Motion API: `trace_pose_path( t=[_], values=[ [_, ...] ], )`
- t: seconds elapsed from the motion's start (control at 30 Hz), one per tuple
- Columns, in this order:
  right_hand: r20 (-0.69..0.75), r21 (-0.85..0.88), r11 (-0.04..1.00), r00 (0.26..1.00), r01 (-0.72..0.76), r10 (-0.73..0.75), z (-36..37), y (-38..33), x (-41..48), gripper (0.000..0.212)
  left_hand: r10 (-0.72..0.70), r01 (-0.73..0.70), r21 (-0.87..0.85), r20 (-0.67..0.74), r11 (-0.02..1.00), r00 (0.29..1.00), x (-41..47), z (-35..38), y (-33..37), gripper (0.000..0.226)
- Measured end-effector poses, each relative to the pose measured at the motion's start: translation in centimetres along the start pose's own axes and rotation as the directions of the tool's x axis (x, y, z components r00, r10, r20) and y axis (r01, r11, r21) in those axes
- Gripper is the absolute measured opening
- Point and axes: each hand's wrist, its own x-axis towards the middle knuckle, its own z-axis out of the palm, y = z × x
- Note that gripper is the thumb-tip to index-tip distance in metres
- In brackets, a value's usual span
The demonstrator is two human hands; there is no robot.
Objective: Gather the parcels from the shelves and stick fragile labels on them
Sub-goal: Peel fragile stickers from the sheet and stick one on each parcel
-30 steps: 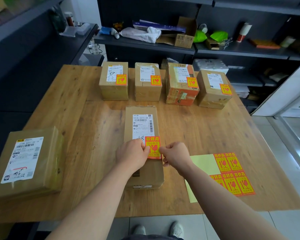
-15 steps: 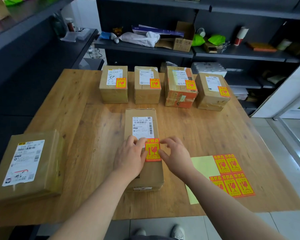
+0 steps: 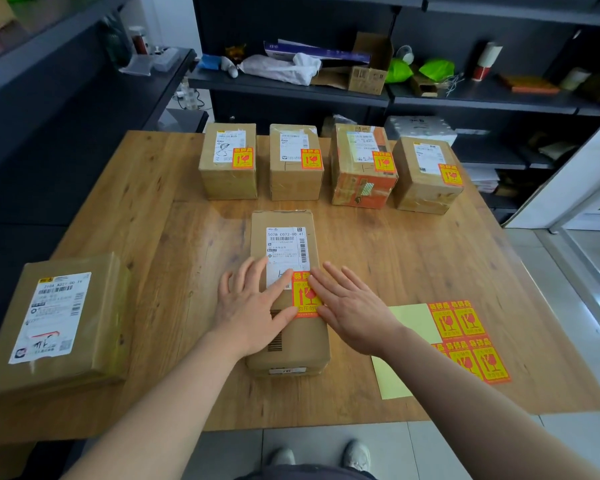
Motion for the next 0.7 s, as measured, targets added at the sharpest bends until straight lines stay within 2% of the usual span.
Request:
trace_pose_path(
  t=[0.13, 0.3, 0.5, 0.6, 0.7],
  values=[
    [0.001, 0.061, 0.998, 1.0, 0.011, -0.012, -0.3, -0.1, -0.4, 0.057, -0.066, 0.07, -0.077, 0.053, 0.995, 0.996, -1.2, 0.5, 0.1, 0.082],
    [-0.022, 0.156, 0.984, 0.997, 0.08, -0.078, 0.2, -1.9, 0.9, 0.055, -0.068, 0.073, -0.099, 0.051, 0.992, 0.996, -1.2, 0.7, -0.1, 0.081],
    [-0.034, 0.251, 0.966, 0.997, -0.058, 0.069, 1.1, -0.8, -0.1, 0.057, -0.076, 0.085, -0.15, 0.065, 0.985, 0.995, -1.6, 0.6, 0.0, 0.089],
    [-0.023, 0.286, 0.952, 0.992, -0.113, 0.125, 1.3, -1.0, -0.1, 0.057, -0.139, 0.153, -0.171, 0.092, 0.973, 0.986, -2.1, 0.6, -0.1, 0.095],
    [0.021, 0.341, 0.919, 0.978, -0.201, 0.206, 1.1, -0.6, -0.2, 0.058, -0.196, 0.222, -0.203, 0.14, 0.954, 0.971, -2.7, 0.3, -0.2, 0.09]
  ],
)
